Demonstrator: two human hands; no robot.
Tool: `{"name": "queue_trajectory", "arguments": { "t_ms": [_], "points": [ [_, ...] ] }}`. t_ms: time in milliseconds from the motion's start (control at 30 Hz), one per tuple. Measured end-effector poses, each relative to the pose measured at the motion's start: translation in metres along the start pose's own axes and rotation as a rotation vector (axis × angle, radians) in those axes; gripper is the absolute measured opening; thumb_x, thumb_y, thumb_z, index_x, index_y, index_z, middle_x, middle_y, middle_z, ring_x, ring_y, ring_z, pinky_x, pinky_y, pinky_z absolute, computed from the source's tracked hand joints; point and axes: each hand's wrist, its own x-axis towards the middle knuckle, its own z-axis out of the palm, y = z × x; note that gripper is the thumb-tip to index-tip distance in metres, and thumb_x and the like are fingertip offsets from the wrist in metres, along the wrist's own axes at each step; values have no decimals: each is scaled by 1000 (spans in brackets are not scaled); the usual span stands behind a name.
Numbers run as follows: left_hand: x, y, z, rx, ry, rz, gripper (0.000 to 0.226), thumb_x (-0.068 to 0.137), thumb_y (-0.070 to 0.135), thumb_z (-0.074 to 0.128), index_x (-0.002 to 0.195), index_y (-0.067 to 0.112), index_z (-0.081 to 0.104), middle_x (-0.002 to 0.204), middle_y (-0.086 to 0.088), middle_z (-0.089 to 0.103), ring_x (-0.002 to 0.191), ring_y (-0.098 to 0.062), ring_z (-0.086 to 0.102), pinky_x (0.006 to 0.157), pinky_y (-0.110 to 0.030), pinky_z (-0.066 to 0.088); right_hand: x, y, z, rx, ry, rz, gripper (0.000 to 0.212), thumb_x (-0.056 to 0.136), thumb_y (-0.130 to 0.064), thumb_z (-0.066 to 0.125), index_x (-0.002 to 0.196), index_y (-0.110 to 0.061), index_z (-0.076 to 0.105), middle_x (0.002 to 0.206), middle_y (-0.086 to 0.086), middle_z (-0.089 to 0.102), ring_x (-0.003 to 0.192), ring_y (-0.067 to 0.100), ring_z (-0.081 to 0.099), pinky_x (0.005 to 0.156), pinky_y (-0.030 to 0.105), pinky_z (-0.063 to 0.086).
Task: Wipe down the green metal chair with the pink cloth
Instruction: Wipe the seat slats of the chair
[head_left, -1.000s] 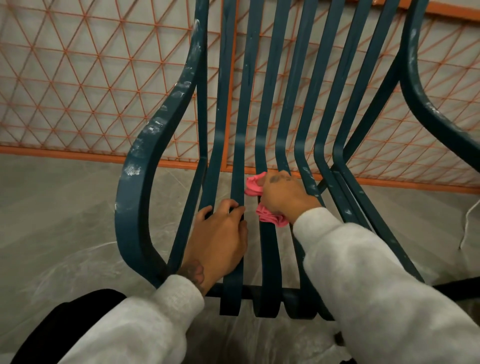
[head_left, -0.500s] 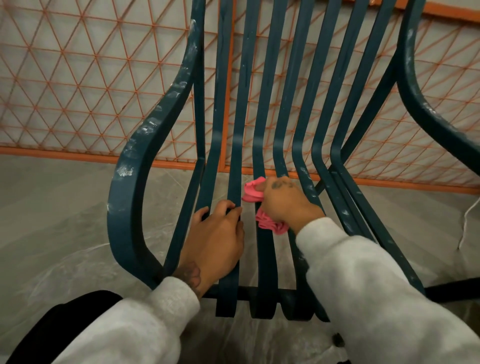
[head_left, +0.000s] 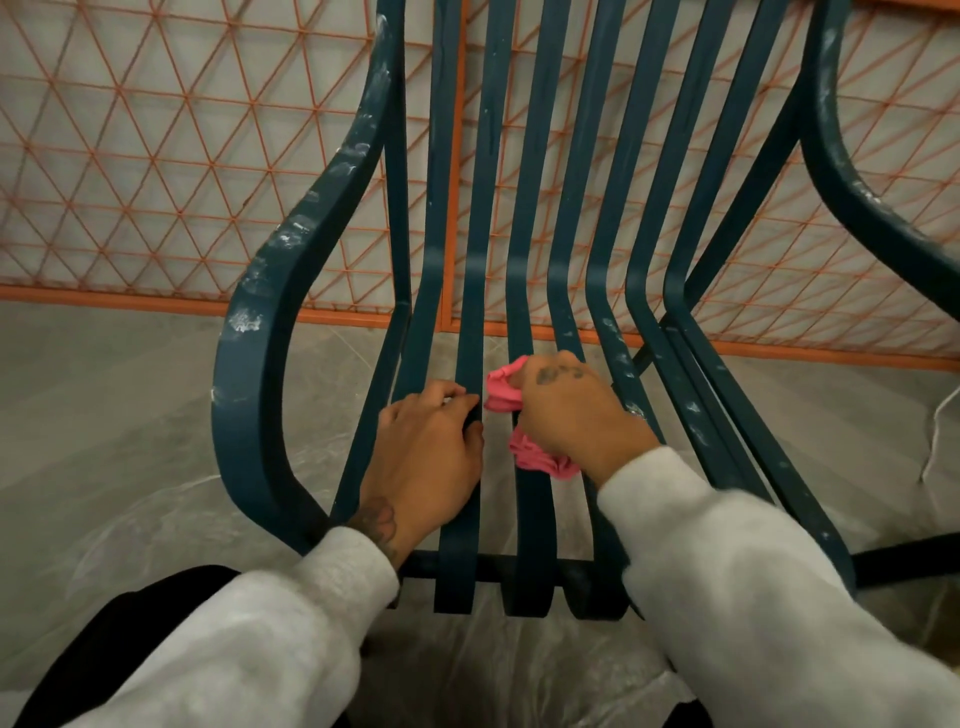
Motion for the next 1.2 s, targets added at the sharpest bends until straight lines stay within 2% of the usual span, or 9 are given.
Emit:
{"name": "queue_trajectory", "arguments": {
  "t_ms": [167,333,433,567,667,733,900,1067,1200],
  "points": [
    [0,0,2,12,6,10,36,99,31,54,132,19,62,133,0,57,116,-23,54,106,-41,36,17,-1,-4,14,-26,45,42,94,-16,54,135,-9,47,130,15,50,119,31,49,98,37,44],
    [5,6,1,-12,17,-57,39,96,31,58,133,18,62,137,-3,55,126,-24,48,106,-42,34,-28,-2,-2,32,-12,-33,35,93,-11,53,127,-13,50,115,11,54,106,27,52,85,32,44],
    [7,11,2,35,-7,-57,44,97,35,56,137,18,57,142,-4,51,134,-26,41,109,-44,27,-38,5,-13,73,-129,-86,34,90,-13,52,124,-16,57,108,10,57,100,26,55,79,30,43],
    [9,11,-1,57,-29,-102,44,98,38,52,140,25,52,141,6,48,139,-20,30,116,-57,18,-12,33,-57,382,-298,-7,26,94,-17,51,106,-5,70,94,17,67,75,21,60,63,29,48],
    [16,9,-5,-13,-71,-165,47,97,40,54,142,29,49,141,10,46,141,-16,24,116,-58,19,23,51,-66,549,-149,92,23,96,-23,55,97,-12,75,87,12,71,82,28,68,76,39,57],
    [18,9,-7,-50,-71,-178,48,96,41,55,142,29,49,140,10,46,140,-15,25,116,-53,22,55,57,-57,531,-32,120,19,95,-24,56,94,-20,75,87,8,70,86,28,67,73,37,56],
    [20,6,-4,-75,-61,-193,50,95,42,57,143,30,48,138,12,46,138,-11,27,115,-44,26,124,54,-41,355,88,152,24,96,-21,54,112,-10,68,97,6,63,79,20,59,68,31,49],
    [20,5,0,-70,-34,-184,49,95,40,58,142,29,50,139,12,46,138,-11,27,114,-45,28,155,43,-27,174,56,131,40,96,-15,49,137,-10,51,135,14,50,118,32,52,93,36,45],
    [21,5,0,-74,-21,-187,49,94,40,58,142,30,50,138,13,48,137,-10,28,114,-45,28,156,39,-8,100,-33,72,41,96,-16,52,138,-15,50,130,13,52,101,27,54,79,32,41]
  ]
}}
